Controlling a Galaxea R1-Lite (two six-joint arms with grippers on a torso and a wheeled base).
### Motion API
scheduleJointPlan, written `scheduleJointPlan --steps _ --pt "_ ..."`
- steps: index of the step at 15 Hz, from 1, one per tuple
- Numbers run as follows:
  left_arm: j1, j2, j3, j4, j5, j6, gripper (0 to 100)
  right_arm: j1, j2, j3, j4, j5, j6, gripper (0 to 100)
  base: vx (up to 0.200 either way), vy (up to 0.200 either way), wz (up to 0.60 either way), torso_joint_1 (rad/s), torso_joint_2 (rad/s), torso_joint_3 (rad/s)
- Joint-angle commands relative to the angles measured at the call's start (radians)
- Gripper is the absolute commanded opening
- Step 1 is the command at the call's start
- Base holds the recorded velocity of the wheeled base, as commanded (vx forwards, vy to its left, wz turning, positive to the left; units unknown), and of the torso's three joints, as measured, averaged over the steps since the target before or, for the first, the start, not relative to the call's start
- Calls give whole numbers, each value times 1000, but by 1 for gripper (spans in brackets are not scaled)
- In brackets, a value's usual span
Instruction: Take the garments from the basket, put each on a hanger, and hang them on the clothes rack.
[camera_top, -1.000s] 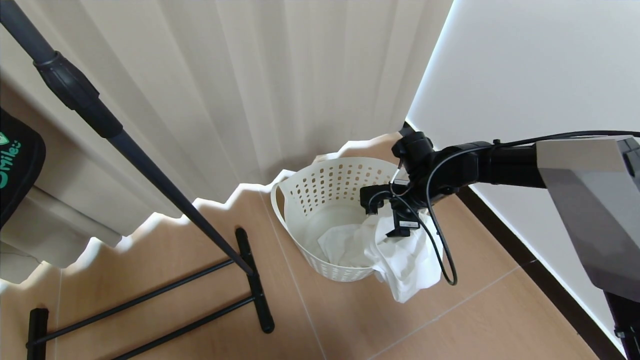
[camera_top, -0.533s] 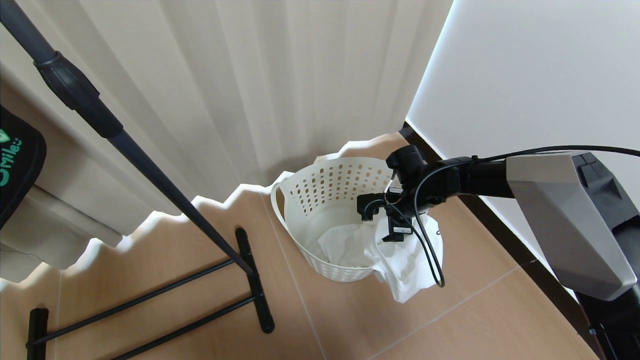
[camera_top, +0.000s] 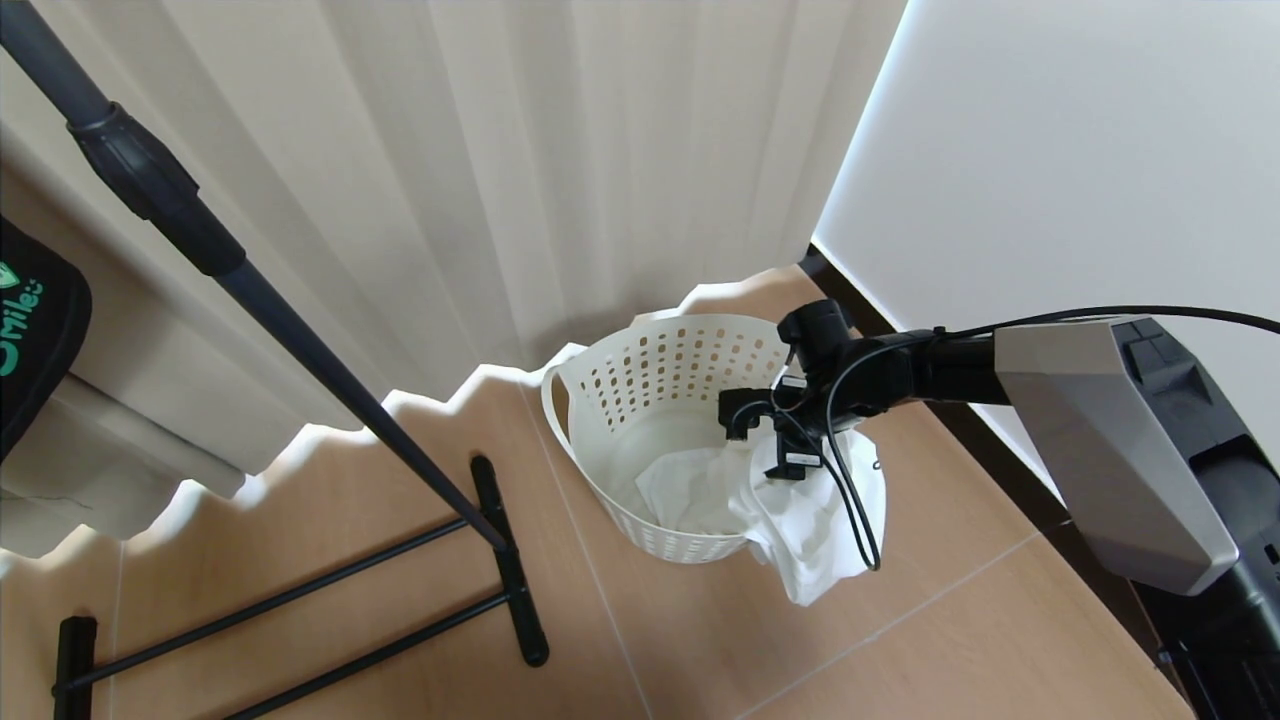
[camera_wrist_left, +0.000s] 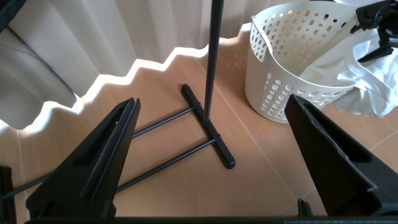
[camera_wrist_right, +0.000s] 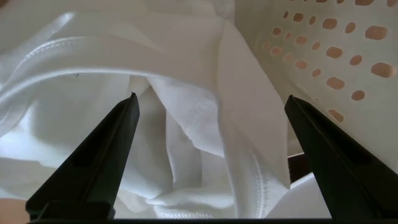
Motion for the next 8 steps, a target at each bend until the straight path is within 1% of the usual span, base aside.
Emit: scheduleJointPlan --steps 1,3,4,8 --pt "0 1 0 -1 0 0 100 -1 2 0 -15 1 0 100 0 0 0 0 0 0" --pt "0 1 0 -1 0 0 100 -1 0 0 -21 1 0 100 0 0 0 0 0 0" --pt "0 1 0 -1 0 0 100 1 0 0 -24 1 1 0 0 0 0 0 0 0" --pt "0 1 0 -1 0 0 100 -1 2 0 -25 3 1 0 0 0 0 0 0 0"
